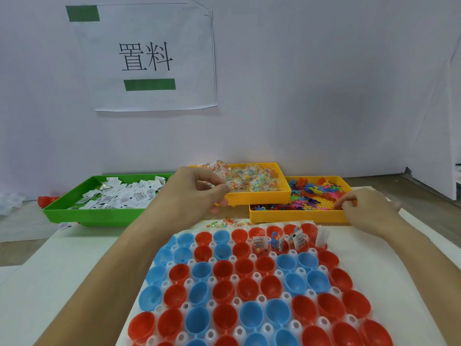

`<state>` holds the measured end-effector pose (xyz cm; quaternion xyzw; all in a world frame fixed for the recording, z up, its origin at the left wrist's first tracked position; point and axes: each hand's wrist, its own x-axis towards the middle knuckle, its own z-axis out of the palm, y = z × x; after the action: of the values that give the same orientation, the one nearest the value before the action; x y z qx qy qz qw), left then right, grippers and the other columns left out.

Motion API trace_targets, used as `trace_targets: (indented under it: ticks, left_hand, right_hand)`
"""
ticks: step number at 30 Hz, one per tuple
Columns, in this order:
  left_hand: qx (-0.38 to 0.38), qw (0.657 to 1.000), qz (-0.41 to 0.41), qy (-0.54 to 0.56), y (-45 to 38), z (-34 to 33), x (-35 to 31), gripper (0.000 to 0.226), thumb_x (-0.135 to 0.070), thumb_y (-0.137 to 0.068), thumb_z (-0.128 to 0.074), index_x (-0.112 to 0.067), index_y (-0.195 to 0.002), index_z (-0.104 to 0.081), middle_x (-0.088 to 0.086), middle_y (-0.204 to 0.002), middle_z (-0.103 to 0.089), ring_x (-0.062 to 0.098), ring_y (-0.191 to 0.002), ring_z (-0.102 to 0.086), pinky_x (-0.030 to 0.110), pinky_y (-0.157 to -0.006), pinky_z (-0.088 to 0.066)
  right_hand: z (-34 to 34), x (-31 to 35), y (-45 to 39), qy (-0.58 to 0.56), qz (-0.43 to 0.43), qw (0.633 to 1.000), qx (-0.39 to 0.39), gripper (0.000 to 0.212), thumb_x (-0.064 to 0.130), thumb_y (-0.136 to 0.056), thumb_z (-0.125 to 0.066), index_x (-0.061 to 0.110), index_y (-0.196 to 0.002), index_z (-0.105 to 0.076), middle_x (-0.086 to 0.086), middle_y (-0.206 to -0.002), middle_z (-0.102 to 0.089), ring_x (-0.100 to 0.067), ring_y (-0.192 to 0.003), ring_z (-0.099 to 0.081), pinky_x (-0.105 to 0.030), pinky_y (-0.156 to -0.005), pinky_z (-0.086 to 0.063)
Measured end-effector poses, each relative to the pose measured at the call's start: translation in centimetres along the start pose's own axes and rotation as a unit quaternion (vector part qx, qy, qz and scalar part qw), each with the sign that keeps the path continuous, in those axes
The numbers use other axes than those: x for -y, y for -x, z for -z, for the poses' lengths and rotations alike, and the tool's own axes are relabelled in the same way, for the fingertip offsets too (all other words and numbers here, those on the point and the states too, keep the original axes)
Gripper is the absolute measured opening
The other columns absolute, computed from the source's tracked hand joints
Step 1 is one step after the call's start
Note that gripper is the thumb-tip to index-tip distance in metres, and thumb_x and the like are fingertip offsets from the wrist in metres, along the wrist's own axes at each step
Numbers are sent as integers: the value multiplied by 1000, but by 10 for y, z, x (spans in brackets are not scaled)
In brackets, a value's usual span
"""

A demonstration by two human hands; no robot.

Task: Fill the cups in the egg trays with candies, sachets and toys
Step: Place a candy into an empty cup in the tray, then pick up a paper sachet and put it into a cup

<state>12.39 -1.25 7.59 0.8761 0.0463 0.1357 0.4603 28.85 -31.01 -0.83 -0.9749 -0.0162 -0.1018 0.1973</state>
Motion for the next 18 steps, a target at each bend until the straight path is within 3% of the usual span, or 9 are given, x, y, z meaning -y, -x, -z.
trace_targets:
  ticks: [6, 10, 12, 15, 18]
  left_hand:
    - [4, 1000, 3, 0, 0, -1, 1, 12, -31, -92, -65, -24, -86, -72, -5, -75, -76, 10, -66, -71, 40, -80, -57]
    - [3, 1000, -1, -2, -1, -1, 1, 13, -32, -92, -65, -24, -85, -72, -5, -75, -76, 10, -66, -71, 40, -79, -57]
    - [3, 1000, -2, -2, -1, -1, 2, 13, -33, -92, -65, -24, -85, -72, -6, -75, -76, 12, -68, -72, 41, -79, -58]
    - [6, 1000, -8, 2, -1, -1, 2, 13, -31, -92, -65, -24, -86, -72, -6, -75, -76, 11, -68, -72, 39, -79, -57]
    - [9, 1000, -17, 10, -1, -3, 2, 12, -28, -93, -64, -23, -86, -72, -5, -74, -76, 12, -67, -71, 37, -77, -57]
  right_hand:
    - [4, 4, 2, -12, -14, 1000, 11, 34, 12, -93, -47, 30, -91, -76, 1, -109, -65, -20, -94, -45, -37, -82, -28]
    - [8, 4, 5, -46, -1, 999, -8, 30, 10, -93, -53, 25, -104, -76, -4, -126, -66, -29, -121, -51, -41, -97, -34]
    - [9, 5, 6, -103, 22, 994, -40, 23, 9, -92, -60, 20, -105, -77, -7, -125, -68, -32, -123, -53, -43, -103, -39]
    - [12, 12, 8, -233, 50, 967, -91, 18, 13, -87, -75, 11, -105, -78, -9, -110, -74, -22, -98, -65, -27, -78, -47]
    - [18, 24, 9, -344, 65, 933, -83, 20, 16, -83, -80, 16, -103, -77, -2, -101, -75, -11, -86, -70, -19, -62, -49]
